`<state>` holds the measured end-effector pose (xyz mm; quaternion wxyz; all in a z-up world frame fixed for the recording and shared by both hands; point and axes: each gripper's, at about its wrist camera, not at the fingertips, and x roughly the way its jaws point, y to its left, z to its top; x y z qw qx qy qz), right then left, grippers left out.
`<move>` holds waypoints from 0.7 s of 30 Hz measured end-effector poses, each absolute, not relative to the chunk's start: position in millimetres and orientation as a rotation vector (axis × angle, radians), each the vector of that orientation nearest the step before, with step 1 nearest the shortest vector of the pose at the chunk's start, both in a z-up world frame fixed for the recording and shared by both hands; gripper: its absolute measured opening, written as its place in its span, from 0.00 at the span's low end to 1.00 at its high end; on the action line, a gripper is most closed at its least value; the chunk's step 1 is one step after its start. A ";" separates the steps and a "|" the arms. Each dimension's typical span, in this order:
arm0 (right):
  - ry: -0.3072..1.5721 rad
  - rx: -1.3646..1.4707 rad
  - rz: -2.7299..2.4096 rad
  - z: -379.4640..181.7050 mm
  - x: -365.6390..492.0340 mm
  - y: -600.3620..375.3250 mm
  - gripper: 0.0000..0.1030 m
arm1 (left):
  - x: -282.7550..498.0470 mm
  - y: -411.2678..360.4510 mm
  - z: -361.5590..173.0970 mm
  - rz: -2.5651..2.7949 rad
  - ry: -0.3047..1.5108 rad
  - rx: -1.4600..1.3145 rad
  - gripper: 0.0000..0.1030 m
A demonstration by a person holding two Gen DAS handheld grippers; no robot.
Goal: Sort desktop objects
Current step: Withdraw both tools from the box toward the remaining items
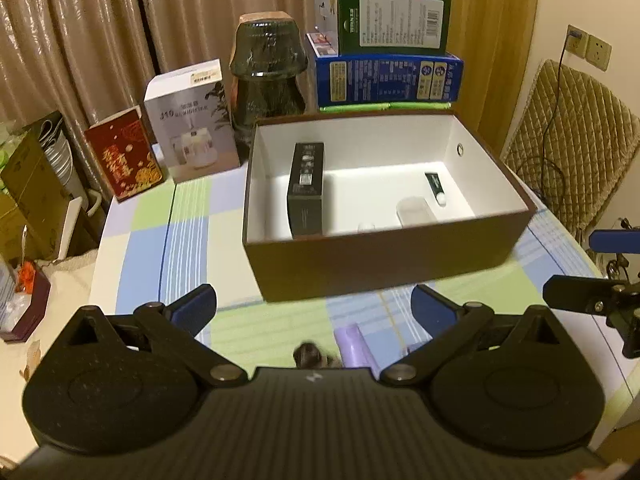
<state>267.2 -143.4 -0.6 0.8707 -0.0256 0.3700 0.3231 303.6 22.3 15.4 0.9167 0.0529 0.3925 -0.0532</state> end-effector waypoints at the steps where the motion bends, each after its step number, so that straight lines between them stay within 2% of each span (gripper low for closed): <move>1: 0.778 -0.058 0.678 -1.5 263.3 -145.1 0.98 | 297.9 22.7 14.2 -0.108 0.811 0.107 0.99; 21: 0.904 -0.148 0.672 -48.6 190.0 -185.2 0.98 | 188.6 24.2 -40.9 -0.095 0.993 0.062 0.99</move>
